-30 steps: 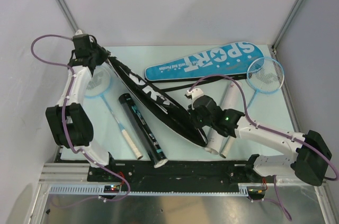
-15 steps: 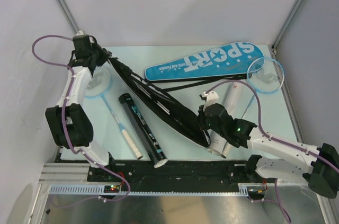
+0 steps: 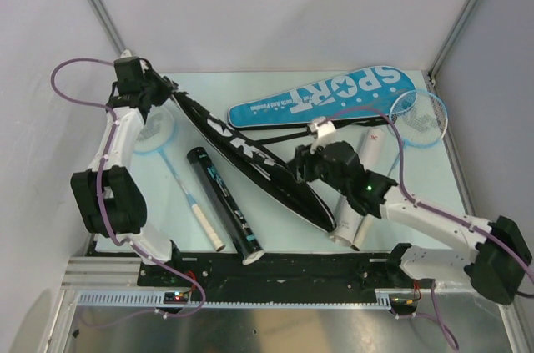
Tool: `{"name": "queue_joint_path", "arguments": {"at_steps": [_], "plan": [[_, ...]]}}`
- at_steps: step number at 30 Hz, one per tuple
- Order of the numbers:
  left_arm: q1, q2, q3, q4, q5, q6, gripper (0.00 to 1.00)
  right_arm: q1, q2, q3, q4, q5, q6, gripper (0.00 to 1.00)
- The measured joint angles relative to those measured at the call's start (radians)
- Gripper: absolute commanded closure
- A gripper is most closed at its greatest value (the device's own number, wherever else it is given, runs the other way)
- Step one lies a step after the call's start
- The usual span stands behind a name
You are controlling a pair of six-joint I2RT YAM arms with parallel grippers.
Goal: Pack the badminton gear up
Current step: Adjust the racket bag at the center of the board.
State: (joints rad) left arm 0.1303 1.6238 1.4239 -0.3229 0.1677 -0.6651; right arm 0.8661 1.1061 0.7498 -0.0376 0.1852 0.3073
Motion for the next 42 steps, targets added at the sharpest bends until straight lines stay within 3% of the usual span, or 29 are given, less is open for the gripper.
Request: {"name": "queue_joint_path", "arguments": {"at_steps": [12, 20, 25, 27, 28, 31, 33, 38, 42], "plan": [[-0.006, -0.012, -0.023, 0.01, 0.056, -0.043, 0.95, 0.002, 0.521, 0.443, 0.325, -0.176, -0.192, 0.32], [-0.006, -0.023, -0.048, 0.023, 0.082, -0.07, 0.94, 0.011, 0.846, 0.749, 0.295, -0.269, -0.277, 0.27], [-0.006, -0.032, -0.055, 0.024, 0.081, -0.071, 0.92, 0.031, 0.965, 0.87, 0.223, -0.285, -0.324, 0.28], [-0.007, -0.032, -0.056, 0.023, 0.081, -0.071, 0.89, 0.042, 0.99, 0.889, 0.203, -0.28, -0.337, 0.34], [-0.007, -0.032, -0.057, 0.022, 0.08, -0.072, 0.86, 0.047, 1.0, 0.899, 0.193, -0.273, -0.344, 0.41], [-0.007, -0.032, -0.058, 0.021, 0.08, -0.077, 0.78, 0.055, 1.023, 0.928, 0.172, -0.238, -0.364, 0.77], [-0.007, -0.032, -0.058, 0.02, 0.079, -0.078, 0.74, 0.055, 1.027, 0.936, 0.163, -0.207, -0.368, 0.94], [-0.01, -0.035, -0.058, 0.025, 0.064, -0.065, 0.47, 0.049, 1.027, 0.935, 0.166, -0.191, -0.36, 1.0], [-0.008, -0.042, -0.055, 0.024, 0.027, -0.051, 0.41, 0.048, 1.007, 0.883, 0.224, -0.192, -0.357, 1.0]]}}
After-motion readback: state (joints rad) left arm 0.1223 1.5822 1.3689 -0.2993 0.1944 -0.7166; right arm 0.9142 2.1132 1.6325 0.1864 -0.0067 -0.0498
